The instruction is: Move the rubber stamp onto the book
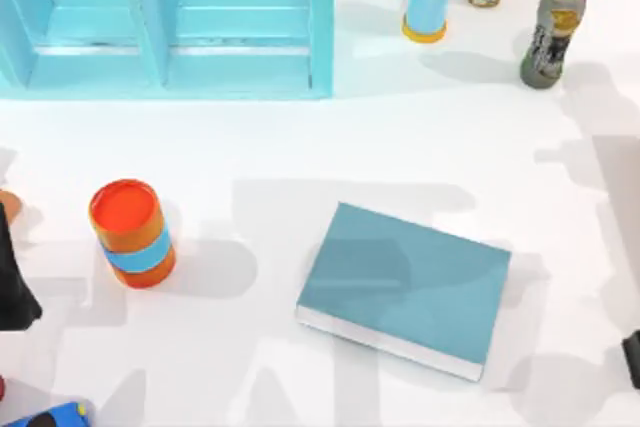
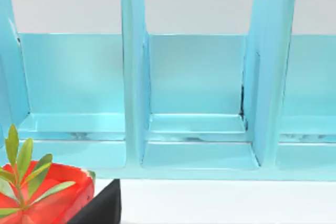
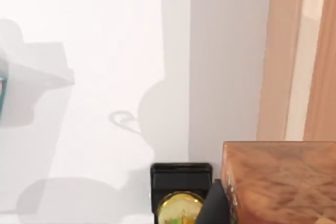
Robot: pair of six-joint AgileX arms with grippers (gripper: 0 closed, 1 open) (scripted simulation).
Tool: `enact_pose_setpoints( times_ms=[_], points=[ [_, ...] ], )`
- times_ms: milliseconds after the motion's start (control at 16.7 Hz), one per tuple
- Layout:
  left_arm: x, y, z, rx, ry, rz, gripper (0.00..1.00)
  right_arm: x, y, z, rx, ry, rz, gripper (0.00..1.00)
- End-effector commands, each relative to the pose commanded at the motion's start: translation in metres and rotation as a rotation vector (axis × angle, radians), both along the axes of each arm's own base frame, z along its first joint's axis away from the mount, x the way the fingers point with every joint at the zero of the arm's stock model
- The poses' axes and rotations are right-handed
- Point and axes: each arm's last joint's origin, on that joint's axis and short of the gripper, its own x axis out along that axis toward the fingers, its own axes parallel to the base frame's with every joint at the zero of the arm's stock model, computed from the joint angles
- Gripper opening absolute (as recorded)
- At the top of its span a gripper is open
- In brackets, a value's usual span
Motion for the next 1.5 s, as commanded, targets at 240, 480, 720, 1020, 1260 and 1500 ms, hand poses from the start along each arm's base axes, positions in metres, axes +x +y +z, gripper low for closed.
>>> enact_pose_setpoints(
  times_ms=[240,480,720,1020,1260,1500],
  points=[
    [0.000,0.000,0.000,0.000,0.000,0.000,1.00,0.010,0.067,-0.021,0.008,0.000,0.000,0.00],
    [0.000,0.000,0.000,0.000,0.000,0.000,1.00,-0.012,0.166,-0.048,0.001,0.010,-0.003,0.00],
    [0.000,0.000,0.000,0.000,0.000,0.000,1.00,-0.042,0.231,-0.076,-0.009,0.006,-0.002,0.00],
    [0.000,0.000,0.000,0.000,0.000,0.000,1.00,-0.048,0.241,-0.080,-0.004,-0.004,-0.002,0.00],
    [0.000,0.000,0.000,0.000,0.000,0.000,1.00,-0.048,0.241,-0.076,-0.003,-0.004,-0.002,0.00],
    [0.000,0.000,0.000,0.000,0.000,0.000,1.00,-0.048,0.241,-0.075,-0.004,-0.004,-0.002,0.00]
  ],
)
